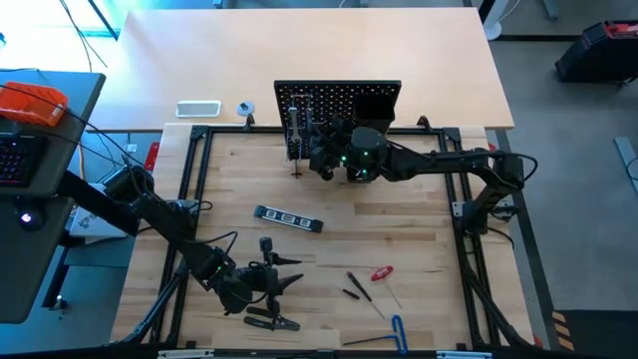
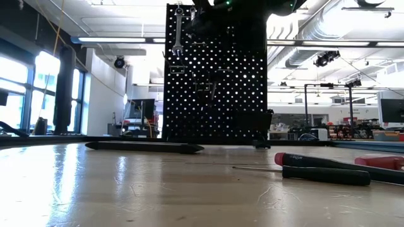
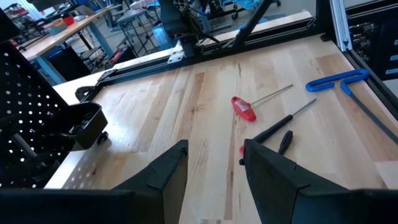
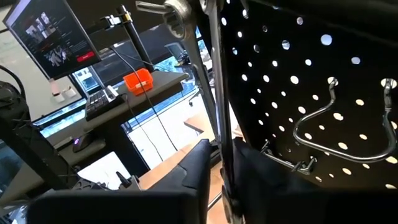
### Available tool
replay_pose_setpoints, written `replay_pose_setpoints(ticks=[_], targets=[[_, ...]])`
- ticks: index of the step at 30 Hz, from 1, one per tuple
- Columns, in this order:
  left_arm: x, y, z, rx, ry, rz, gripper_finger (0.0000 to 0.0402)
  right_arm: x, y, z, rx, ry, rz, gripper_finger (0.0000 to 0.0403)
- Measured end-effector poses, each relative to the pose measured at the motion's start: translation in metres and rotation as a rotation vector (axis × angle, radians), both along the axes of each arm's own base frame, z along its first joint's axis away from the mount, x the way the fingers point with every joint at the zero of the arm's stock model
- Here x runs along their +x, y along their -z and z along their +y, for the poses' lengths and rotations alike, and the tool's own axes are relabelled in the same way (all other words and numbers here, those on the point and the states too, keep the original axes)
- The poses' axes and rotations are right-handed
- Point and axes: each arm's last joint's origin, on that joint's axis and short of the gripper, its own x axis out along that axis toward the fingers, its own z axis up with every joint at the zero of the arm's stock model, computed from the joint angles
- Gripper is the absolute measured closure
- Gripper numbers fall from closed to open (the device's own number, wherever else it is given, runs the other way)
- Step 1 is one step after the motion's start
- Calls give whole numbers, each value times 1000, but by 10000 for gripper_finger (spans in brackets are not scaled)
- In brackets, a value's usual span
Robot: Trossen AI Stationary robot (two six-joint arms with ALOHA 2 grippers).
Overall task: Hang tools onto peg board
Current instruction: Hang the small wrench onto the peg board, then put the spirit level into the top peg board bin
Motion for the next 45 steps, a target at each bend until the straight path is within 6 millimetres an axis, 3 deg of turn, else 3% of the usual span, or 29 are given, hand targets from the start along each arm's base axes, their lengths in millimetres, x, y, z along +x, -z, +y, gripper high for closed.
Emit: replay_pose_setpoints(ticks=[10,27,35,45], targets=[[0,0,0,-9,6,1,255,2,1,12,-7,-31,19,312],[-7,10,1,-14,-12,75,255,5,0,88,-117,-238,107,310],[-12,18,6,-21,-56,142,255,1,10,126,-164,-344,226,310],[-13,26,16,8,-96,193,255,-9,28,155,-173,-416,418,310]])
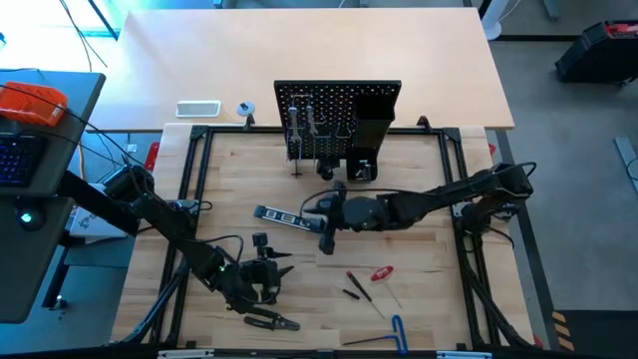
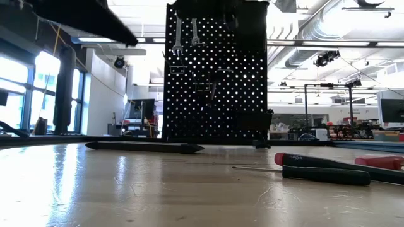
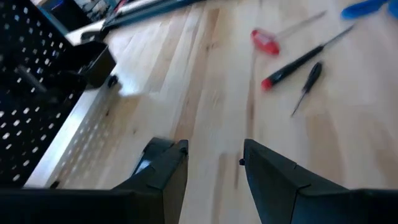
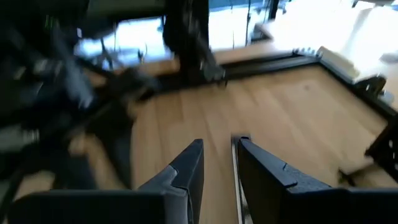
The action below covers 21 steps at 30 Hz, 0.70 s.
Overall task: Hang tools onto peg board
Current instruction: Put the spirit level into the top peg board bin
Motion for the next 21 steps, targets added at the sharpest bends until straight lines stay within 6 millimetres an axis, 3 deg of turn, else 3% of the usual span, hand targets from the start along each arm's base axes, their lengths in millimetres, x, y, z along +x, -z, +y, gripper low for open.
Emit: replay_pose_setpoints(ticks=[14,21], targets=[[7,10,37,81,-133,150,255,-32,32,49,-81,-114,352,310],[19,14,56,16,-165,201,255,-33,63,75,-141,-124,456,310]])
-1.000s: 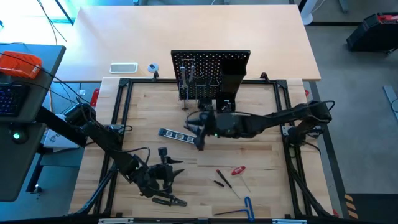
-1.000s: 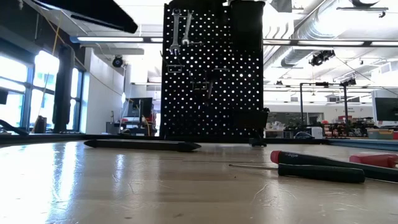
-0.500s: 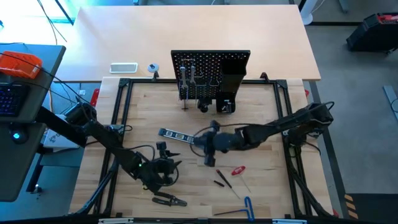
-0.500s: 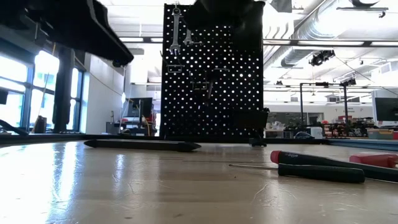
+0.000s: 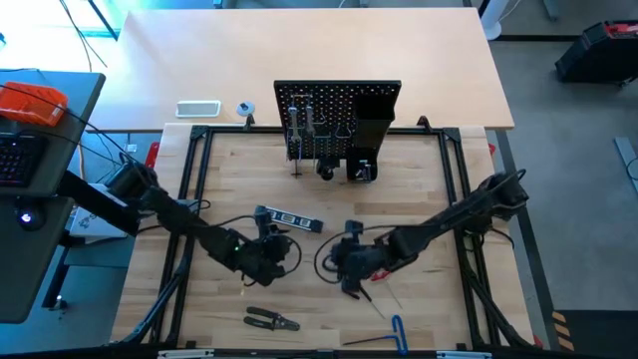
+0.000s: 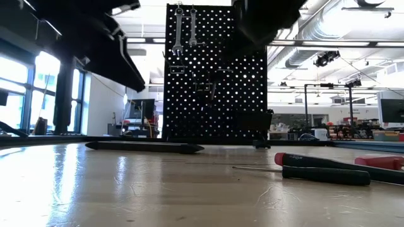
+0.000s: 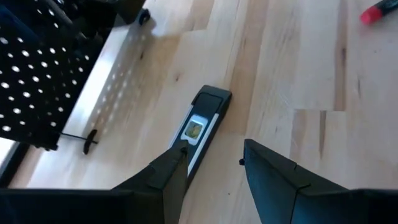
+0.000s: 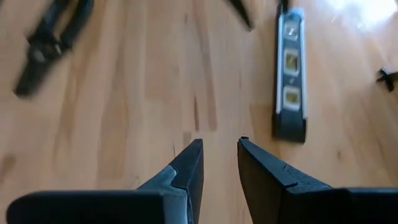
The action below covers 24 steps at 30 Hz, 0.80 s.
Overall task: Hang tools onto peg board
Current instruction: Put the spirit level into the top peg board bin
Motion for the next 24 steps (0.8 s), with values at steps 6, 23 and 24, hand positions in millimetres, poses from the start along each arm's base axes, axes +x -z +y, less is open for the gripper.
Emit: replay_pose_setpoints(ticks=[6,23,24], targets=[[12,15,5,-19,14,51,255,2,43,20,-101,37,76,310],[45,46,33,-58,129,167,255,-21,85,58,-246,204,43,310],[48,44,34,-55,142,148,255,-24,86,58,-254,216,49,310]])
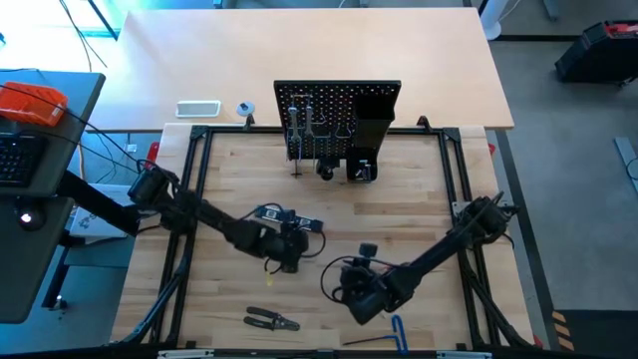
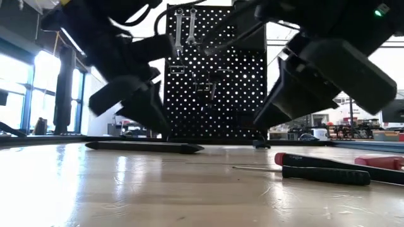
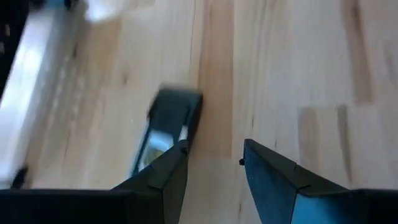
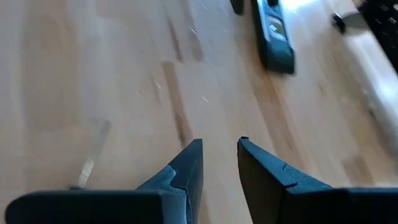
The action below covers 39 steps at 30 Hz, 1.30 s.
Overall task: Hang tools onto peg board
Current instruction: Put the spirit level into the top peg board bin
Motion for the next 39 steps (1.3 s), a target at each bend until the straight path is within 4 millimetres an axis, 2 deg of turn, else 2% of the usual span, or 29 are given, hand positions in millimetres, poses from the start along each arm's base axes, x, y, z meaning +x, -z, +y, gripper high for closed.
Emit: replay_pose_setpoints(ticks=[5,19,23,30,34,39], targets=[[9,-3,8,-40,75,-26,255,-15,2,4,-34,53,13,310],[15,-5,30,-50,100,-1,255,-55,1,12,-166,144,26,310],[16,-5,37,-69,118,12,255,-71,12,10,-168,179,14,310],[19,-5,53,-138,135,25,255,-108,49,0,-66,281,-82,310],[19,-6,63,-194,153,29,255,-119,53,7,-48,243,-157,310],[21,-9,77,-213,155,13,255,-120,49,11,-66,207,-197,310]])
